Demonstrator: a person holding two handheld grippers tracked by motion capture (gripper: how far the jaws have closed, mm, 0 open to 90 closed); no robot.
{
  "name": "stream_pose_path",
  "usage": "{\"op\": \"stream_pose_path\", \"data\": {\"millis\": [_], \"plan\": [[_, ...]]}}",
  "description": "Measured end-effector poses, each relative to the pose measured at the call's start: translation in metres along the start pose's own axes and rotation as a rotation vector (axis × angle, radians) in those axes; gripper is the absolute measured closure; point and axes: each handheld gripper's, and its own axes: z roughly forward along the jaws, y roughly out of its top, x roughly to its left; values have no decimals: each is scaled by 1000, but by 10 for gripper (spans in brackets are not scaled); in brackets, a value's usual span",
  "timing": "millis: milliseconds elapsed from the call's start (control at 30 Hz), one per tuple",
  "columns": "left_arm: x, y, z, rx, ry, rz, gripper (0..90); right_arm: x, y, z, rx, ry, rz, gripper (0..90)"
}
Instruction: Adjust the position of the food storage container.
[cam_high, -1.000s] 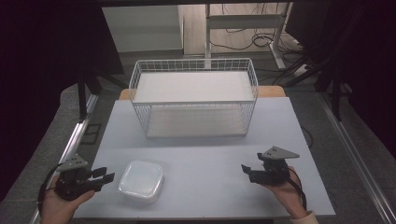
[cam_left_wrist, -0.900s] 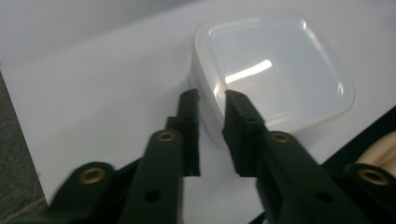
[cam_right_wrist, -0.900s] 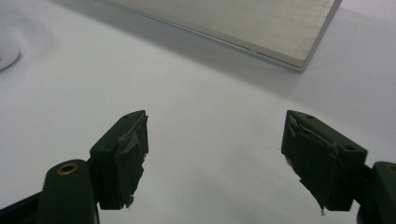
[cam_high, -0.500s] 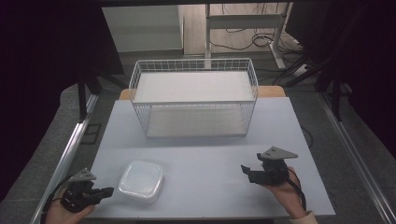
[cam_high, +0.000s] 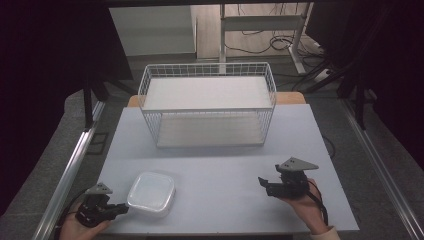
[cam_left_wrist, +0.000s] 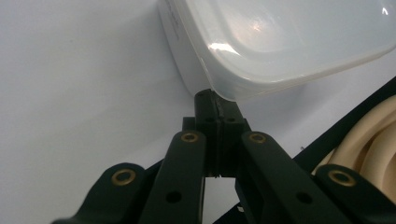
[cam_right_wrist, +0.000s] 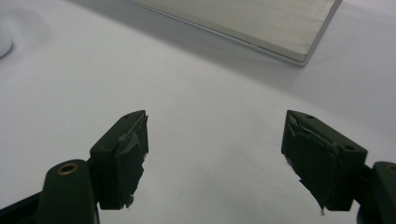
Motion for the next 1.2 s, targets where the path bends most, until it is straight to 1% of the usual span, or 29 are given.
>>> {"op": "stream_pose_path", "data": {"millis": [100, 267, 367, 467, 633, 1000, 1200], "plan": [[1, 1, 2, 0, -3, -6, 899, 0, 0, 0, 0, 1, 0, 228], [2, 4, 7, 5, -13, -4, 899, 1, 0, 1, 3, 2, -5, 228], [2, 7, 12, -1, -22, -13, 899, 1, 0, 0, 3, 2, -3, 228], [0, 11, 17, -13, -35, -12, 899, 1, 0, 0, 1, 2, -4, 228], [-1, 21, 23, -9, -40, 1, 898, 0, -1, 0, 3, 1, -3, 228], [-4, 42, 33, -16, -51, 16, 898, 1, -1, 0, 5, 1, -7, 228], [-10, 53, 42, -13, -58, 34, 898, 1, -1, 0, 5, -1, -8, 228]]}}
